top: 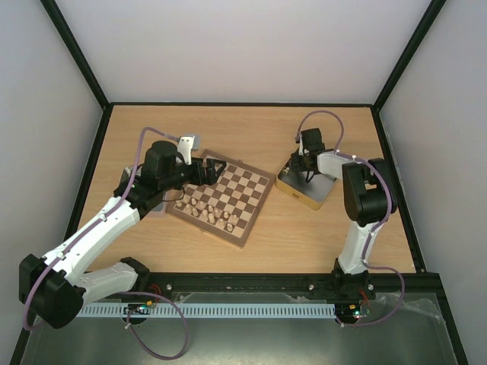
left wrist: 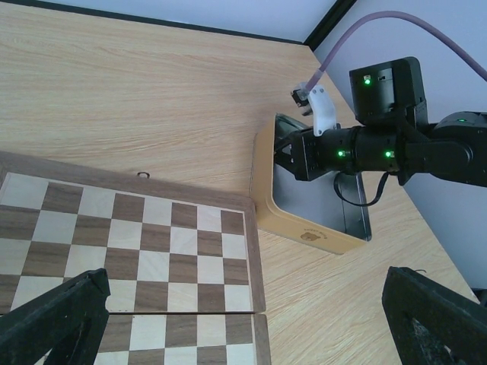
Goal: Set up the chess pieces on the board
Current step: Pick up the chess piece from the storage box, then place the chess piece on the chessboard.
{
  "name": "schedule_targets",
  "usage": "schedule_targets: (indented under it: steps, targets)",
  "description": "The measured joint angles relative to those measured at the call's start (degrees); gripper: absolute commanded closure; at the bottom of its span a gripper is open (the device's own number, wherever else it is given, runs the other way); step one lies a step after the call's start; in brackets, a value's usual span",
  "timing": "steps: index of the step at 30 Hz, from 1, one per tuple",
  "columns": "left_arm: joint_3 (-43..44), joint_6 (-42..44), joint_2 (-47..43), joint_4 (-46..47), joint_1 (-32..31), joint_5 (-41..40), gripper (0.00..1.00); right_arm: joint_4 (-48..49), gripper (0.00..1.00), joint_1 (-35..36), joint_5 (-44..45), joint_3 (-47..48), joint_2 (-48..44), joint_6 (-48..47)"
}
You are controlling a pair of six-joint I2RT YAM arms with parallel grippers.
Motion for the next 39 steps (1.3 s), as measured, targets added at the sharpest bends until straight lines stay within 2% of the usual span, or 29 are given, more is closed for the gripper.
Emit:
schedule_targets:
  steps: [7, 13, 17, 27, 30, 39]
  targets:
    - [0.0, -1.14, 0.0, 0.44, 0.0, 1.92, 0.01, -2.47, 0.97, 0.0, 1.86, -4.0, -7.08, 5.07]
    - [-1.99, -6.8, 1.16, 5.33, 0.0, 6.78, 0.04, -4.92, 0.95, 0.2, 0.35, -7.52, -19.43, 10.23]
    - [-4.33, -13.46, 4.42, 11.32, -0.68, 11.65, 0.08, -5.16, 0.95, 1.88, -6.1, -11.28, -28.09, 11.43]
    - [-4.7, -23.85, 14.1, 20.33, -4.48, 18.16, 0.18, -4.92, 0.94, 15.91, -24.9, -17.66, -39.32, 10.4]
    - [-4.7, -26.08, 16.0, 22.49, -5.2, 19.69, 0.24, -4.94, 0.94, 17.49, -28.11, -18.18, -40.85, 9.81]
    - [-4.61, -29.97, 19.98, 26.25, -6.54, 22.08, 0.6, -4.98, 0.93, 19.63, -32.13, -18.14, -41.11, 8.39]
